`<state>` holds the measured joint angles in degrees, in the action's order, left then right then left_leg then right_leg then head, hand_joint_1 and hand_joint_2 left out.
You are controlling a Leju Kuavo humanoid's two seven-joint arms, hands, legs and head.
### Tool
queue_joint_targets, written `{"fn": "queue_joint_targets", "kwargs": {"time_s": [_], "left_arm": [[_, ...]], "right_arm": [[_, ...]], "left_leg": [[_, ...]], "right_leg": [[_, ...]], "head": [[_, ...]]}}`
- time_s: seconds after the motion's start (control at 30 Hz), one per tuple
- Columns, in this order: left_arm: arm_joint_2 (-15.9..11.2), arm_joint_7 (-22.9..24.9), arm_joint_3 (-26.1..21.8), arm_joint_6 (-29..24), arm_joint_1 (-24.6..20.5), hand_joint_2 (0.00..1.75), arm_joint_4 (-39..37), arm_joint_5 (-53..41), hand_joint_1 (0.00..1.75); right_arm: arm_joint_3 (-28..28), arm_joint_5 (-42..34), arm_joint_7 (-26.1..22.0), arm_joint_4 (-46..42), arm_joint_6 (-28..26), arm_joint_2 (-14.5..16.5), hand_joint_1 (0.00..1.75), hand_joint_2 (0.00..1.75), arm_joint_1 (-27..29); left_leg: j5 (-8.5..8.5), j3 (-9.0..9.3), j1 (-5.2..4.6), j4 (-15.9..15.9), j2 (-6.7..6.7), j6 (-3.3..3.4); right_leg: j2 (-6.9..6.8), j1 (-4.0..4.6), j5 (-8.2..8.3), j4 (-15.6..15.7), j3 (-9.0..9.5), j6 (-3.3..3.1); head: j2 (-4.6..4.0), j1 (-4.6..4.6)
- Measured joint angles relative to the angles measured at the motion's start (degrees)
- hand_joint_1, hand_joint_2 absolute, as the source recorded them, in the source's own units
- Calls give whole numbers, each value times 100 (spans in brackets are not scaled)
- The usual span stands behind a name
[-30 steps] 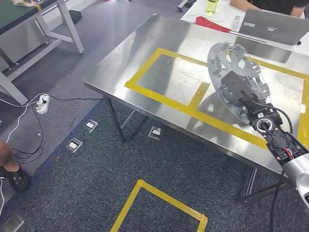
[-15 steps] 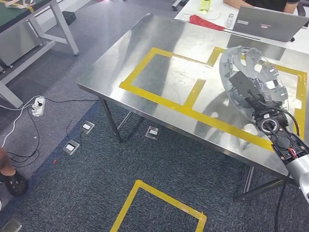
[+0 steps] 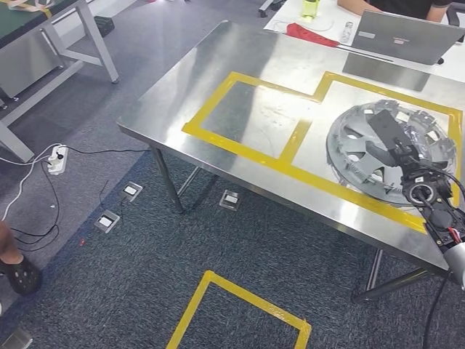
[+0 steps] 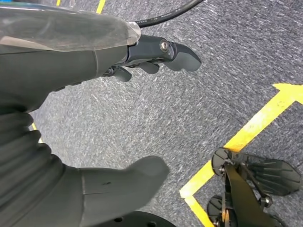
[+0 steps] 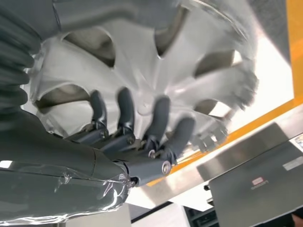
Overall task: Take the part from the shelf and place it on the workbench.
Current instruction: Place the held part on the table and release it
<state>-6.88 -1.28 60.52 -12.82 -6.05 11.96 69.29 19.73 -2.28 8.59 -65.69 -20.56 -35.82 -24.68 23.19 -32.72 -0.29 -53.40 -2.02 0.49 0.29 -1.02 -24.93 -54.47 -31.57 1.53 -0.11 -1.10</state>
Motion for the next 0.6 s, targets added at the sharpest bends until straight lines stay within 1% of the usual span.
{"fn": "queue_joint_targets", "kwargs": {"time_s": [0.3, 0.6], "left_arm": [[0, -19, 0, -25, 0, 0, 0, 41, 0], [0, -19, 0, -25, 0, 0, 0, 57, 0]], "right_arm": [[-271, -180, -296, 86, 195, -9, 0, 0, 75], [-396, -185, -379, 103, 244, -9, 0, 0, 74]], "left_leg": [[0, 3, -2, -1, 0, 0], [0, 5, -2, -1, 0, 0]], "right_leg": [[0, -2, 2, 1, 3, 4], [0, -2, 2, 0, 5, 4]], "head": [[0, 1], [0, 1]]}}
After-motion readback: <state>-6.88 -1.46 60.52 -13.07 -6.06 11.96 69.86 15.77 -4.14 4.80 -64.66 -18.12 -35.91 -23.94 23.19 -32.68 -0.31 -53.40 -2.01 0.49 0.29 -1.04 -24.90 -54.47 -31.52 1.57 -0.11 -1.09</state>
